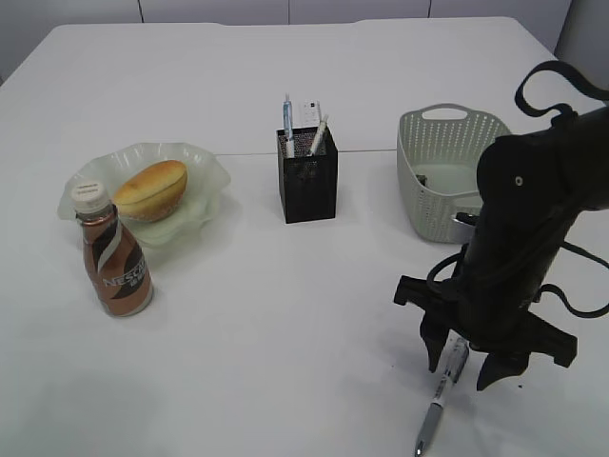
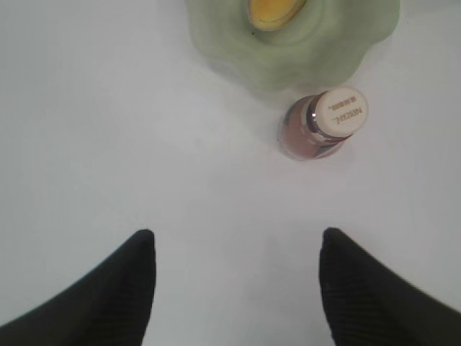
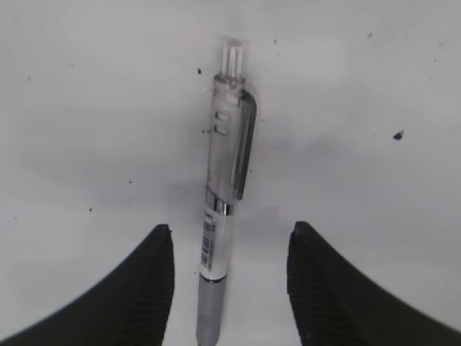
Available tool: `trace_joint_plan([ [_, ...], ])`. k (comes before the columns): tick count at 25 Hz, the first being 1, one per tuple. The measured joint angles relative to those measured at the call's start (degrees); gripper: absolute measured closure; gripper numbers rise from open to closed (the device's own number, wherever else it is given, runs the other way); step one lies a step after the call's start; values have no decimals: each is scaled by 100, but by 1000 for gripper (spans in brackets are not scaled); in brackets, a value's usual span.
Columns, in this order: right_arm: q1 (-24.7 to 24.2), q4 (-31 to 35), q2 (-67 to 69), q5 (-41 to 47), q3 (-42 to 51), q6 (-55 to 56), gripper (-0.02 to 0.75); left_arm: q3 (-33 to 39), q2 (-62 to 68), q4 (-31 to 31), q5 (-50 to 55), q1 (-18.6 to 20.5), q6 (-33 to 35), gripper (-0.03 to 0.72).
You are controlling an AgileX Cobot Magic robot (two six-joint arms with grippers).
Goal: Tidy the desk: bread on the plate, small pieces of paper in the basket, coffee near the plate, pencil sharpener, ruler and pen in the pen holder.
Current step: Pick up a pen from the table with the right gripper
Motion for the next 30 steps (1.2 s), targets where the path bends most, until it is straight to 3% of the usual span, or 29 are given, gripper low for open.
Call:
trace_joint_plan([
  [11, 0, 0, 0, -23, 0, 0, 336, 0, 0, -223, 0, 0, 0, 190],
  [17, 0, 0, 0, -385, 0, 0, 336, 0, 0, -111, 0, 0, 0, 190],
  [30, 0, 64, 326, -294, 0, 20, 336, 0, 0, -78, 0, 0, 0, 190],
])
